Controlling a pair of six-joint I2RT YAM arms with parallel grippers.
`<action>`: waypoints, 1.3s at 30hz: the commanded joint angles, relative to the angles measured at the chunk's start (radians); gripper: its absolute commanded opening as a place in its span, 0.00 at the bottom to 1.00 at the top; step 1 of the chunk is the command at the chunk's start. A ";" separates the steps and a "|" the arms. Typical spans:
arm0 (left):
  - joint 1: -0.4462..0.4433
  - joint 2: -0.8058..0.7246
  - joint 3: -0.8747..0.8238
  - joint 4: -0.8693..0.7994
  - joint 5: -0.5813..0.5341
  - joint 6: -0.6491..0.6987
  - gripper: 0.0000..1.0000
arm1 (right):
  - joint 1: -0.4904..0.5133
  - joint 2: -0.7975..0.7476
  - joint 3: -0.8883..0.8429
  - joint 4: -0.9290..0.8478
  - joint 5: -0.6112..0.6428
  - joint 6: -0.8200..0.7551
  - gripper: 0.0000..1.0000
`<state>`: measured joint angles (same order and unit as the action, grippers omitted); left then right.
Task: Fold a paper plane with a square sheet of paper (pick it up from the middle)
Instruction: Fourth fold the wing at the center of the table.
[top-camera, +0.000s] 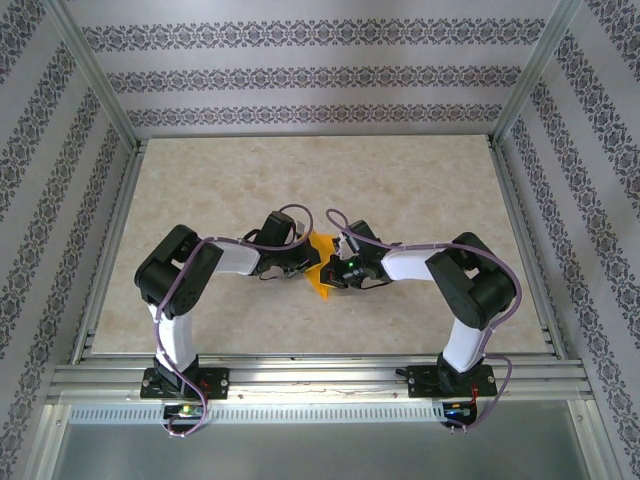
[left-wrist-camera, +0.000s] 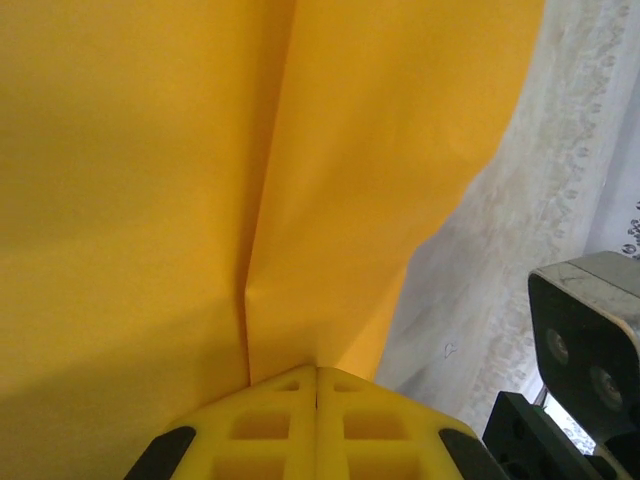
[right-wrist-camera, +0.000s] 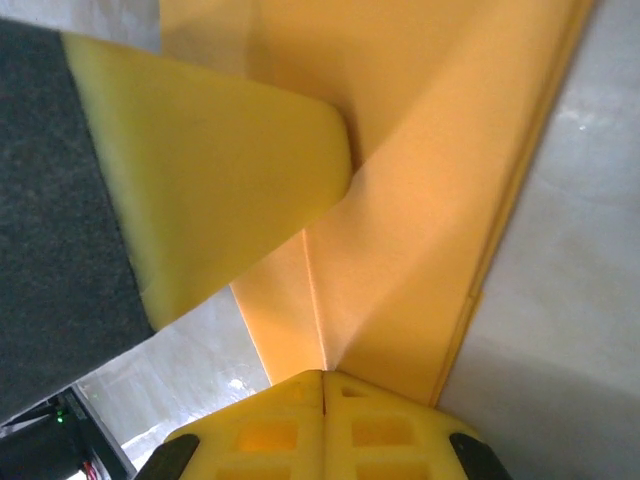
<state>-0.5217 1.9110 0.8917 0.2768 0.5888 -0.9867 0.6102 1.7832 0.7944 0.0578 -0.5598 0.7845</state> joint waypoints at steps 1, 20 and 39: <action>0.037 0.037 0.033 -0.044 -0.067 0.021 0.06 | 0.000 0.044 -0.025 -0.262 0.044 -0.079 0.00; 0.108 0.122 0.153 -0.099 -0.041 0.053 0.07 | -0.004 0.048 -0.004 -0.320 0.043 -0.127 0.00; 0.164 0.202 0.318 -0.202 -0.045 0.091 0.08 | -0.002 0.048 0.000 -0.346 0.028 -0.157 0.00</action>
<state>-0.4080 2.0777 1.1755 0.1177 0.6476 -0.9428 0.6037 1.7832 0.8394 -0.0597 -0.5503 0.6544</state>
